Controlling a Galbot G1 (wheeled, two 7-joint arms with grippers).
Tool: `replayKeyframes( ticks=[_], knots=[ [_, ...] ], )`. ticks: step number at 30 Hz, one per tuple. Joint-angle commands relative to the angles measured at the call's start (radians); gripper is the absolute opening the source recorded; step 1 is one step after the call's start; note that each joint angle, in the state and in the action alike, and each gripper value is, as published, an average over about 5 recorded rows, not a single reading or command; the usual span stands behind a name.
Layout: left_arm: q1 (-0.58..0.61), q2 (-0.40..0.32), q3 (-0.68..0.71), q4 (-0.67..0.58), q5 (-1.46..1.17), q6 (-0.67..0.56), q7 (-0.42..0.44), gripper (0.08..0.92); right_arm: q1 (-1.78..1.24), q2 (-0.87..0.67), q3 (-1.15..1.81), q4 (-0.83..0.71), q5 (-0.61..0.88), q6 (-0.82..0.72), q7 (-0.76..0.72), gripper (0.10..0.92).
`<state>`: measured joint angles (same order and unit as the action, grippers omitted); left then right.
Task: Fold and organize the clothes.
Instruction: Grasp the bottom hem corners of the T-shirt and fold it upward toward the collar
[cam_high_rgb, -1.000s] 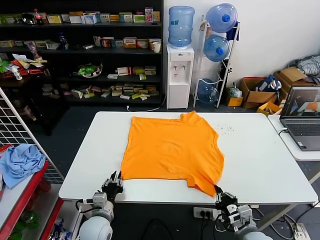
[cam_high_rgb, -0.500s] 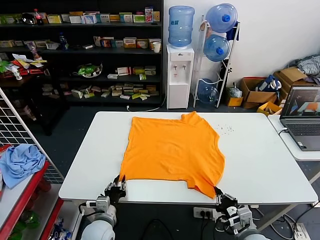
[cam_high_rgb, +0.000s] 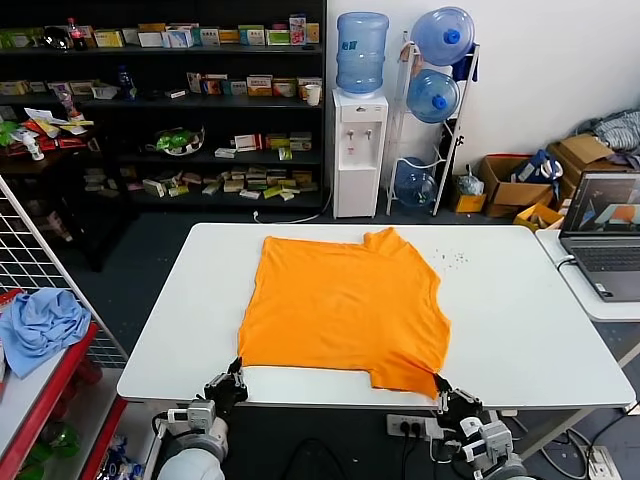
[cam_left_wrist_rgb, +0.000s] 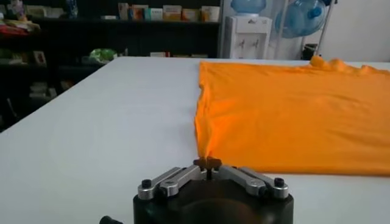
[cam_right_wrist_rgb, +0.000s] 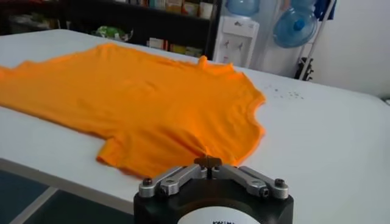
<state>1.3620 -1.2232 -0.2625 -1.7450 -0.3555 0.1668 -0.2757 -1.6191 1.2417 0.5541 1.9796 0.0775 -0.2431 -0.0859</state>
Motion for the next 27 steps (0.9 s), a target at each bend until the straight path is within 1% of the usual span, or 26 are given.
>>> replayKeyframes(
  ticks=[1,3,6,9,15,21,27],
  knots=[
    [0.087,0.039,-0.014,-0.156,0.045,-0.019,0.0,0.094,-0.077,-0.009,0.01,0.094,-0.035,0.022,0.031,0.125],
    [0.073,0.032,-0.009,-0.152,0.071,-0.028,0.003,0.094,-0.062,-0.013,0.007,0.09,-0.039,0.03,0.043,0.125],
    [0.027,0.012,0.002,-0.12,0.113,-0.048,0.009,0.094,0.0,-0.022,-0.003,0.041,-0.04,0.06,0.063,0.125],
    [-0.023,-0.011,0.014,-0.07,0.155,-0.076,0.016,0.094,0.088,-0.03,-0.01,-0.048,-0.045,0.114,0.075,0.125],
    [-0.126,-0.049,0.046,0.073,0.204,-0.122,0.019,0.094,0.233,-0.043,-0.024,-0.233,-0.109,0.225,0.071,0.125],
    [-0.228,-0.075,0.077,0.186,0.218,-0.131,0.017,0.094,0.355,-0.04,-0.044,-0.342,-0.109,0.239,0.077,0.125],
    [-0.317,-0.077,0.108,0.257,0.22,-0.13,0.017,0.094,0.452,-0.031,-0.08,-0.436,-0.104,0.216,0.08,0.125]
  ],
)
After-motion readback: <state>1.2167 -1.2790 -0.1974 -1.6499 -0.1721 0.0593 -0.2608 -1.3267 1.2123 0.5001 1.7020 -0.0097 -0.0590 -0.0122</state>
